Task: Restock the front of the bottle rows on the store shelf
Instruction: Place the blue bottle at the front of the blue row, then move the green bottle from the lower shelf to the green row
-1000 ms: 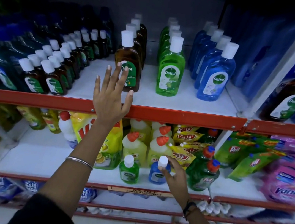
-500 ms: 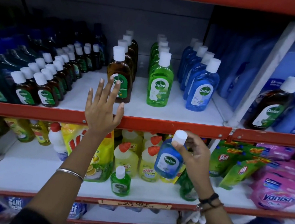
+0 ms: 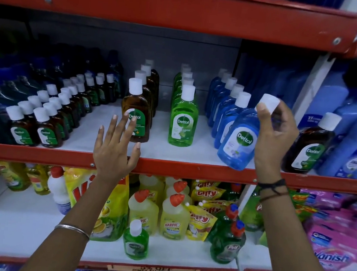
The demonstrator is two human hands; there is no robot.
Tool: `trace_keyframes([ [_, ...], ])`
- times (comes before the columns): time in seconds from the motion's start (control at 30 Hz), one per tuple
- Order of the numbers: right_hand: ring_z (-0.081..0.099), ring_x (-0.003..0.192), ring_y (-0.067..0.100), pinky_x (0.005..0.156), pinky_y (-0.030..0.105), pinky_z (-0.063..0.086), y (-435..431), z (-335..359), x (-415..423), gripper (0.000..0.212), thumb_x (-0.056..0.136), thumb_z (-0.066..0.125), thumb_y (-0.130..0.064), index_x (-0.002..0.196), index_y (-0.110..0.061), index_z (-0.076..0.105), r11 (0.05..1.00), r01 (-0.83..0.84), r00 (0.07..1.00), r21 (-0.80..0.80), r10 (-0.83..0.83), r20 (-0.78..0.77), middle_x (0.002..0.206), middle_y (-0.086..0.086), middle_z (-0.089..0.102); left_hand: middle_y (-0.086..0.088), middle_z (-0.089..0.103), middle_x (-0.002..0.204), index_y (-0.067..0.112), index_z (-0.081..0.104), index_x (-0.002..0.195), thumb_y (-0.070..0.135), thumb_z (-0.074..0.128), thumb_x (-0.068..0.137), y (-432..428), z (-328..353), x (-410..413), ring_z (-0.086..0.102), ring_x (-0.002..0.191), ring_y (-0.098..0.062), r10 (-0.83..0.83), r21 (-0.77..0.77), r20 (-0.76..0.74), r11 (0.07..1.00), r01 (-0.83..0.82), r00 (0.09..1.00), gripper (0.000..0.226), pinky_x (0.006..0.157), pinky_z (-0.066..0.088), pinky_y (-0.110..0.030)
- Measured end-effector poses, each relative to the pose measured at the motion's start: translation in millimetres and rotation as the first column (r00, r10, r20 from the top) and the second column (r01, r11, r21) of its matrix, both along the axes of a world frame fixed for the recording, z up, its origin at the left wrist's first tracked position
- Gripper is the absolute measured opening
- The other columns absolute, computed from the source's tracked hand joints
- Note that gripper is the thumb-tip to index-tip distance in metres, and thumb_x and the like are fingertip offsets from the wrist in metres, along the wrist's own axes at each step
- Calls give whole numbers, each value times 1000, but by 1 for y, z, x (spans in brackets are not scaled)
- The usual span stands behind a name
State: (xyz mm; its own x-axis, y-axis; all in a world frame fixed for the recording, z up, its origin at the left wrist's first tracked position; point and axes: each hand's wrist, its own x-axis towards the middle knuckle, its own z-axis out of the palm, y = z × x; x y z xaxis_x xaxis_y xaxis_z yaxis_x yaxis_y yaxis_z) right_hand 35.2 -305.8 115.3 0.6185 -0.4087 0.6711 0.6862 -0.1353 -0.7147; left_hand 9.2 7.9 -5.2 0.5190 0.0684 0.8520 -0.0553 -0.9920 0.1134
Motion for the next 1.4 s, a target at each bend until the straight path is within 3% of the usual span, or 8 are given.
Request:
trace_keyframes([
  [0.23, 62, 93, 16, 83, 28, 53, -5, -8, 28, 40, 83, 69, -36, 111, -7, 66, 996, -11, 995, -92, 3, -96, 106, 12, 70, -6, 40, 155, 20, 35, 151, 41, 37, 96, 1, 0, 0, 34, 146, -27, 5, 3, 15, 1000, -5, 1000, 59, 113, 33, -55],
  [0.43, 58, 81, -13, 75, 7, 45, -3, -18, 35, 36, 81, 73, -26, 112, -9, 67, 989, -26, 989, -146, 4, -150, 102, 2, 69, -4, 37, 157, 23, 31, 153, 41, 37, 96, 0, -1, 0, 34, 146, -26, 8, 6, 28, 1000, -8, 1000, 60, 112, 34, -55],
  [0.67, 61, 100, 5, 89, 19, 51, -4, -25, 29, 43, 82, 71, -29, 118, -7, 63, 982, -25, 983, -187, -10, -184, 115, 7, 68, -5, 37, 157, 21, 32, 153, 41, 36, 96, 0, -1, -2, 32, 147, -26, 8, 7, 1, 1000, -8, 1000, 60, 114, 32, -55],
  [0.87, 45, 124, 16, 104, 21, 34, 11, -60, -22, 45, 88, 65, -28, 129, -11, 54, 941, 123, 986, -317, -151, -65, 131, 6, 55, -5, 35, 158, 22, 29, 154, 43, 35, 98, 9, -5, -5, 30, 148, -25, -4, 49, -5, 999, 4, 1000, 60, 116, 28, -54],
  [0.97, 50, 118, 11, 102, 11, 31, 33, -91, -56, 39, 87, 63, -29, 121, -10, 59, 938, -8, 995, -346, -27, -96, 124, 2, 58, -6, 38, 157, 21, 31, 153, 42, 34, 99, 13, -8, -6, 32, 147, -26, -15, 62, -5, 998, 15, 1000, 58, 116, 29, -54],
  [1.1, 58, 112, 11, 96, 21, 46, 69, -148, -86, 38, 86, 60, -36, 118, -15, 63, 908, -282, 940, -311, 197, -278, 117, 1, 64, -6, 39, 157, 21, 33, 153, 43, 32, 101, 13, -7, -6, 31, 147, -26, -19, 67, 0, 998, 19, 1000, 56, 117, 28, -51],
  [1.23, 57, 108, 1, 91, 22, 47, 103, -210, -104, 34, 89, 58, -41, 120, -28, 58, 780, -532, 804, -330, 343, -486, 116, -16, 60, -6, 41, 156, 21, 34, 152, 42, 34, 100, 13, -7, -5, 32, 147, -26, -19, 65, 4, 998, 19, 1000, 56, 116, 29, -50],
  [1.4, 51, 116, 3, 94, 18, 40, 132, -263, -105, 58, 83, 59, -56, 130, -25, 49, 588, -742, 603, -323, 372, -706, 129, -6, 55, -6, 43, 155, 20, 38, 151, 41, 35, 98, 12, -5, -4, 33, 147, -26, -11, 66, 19, 998, 9, 1000, 57, 115, 32, -50],
])
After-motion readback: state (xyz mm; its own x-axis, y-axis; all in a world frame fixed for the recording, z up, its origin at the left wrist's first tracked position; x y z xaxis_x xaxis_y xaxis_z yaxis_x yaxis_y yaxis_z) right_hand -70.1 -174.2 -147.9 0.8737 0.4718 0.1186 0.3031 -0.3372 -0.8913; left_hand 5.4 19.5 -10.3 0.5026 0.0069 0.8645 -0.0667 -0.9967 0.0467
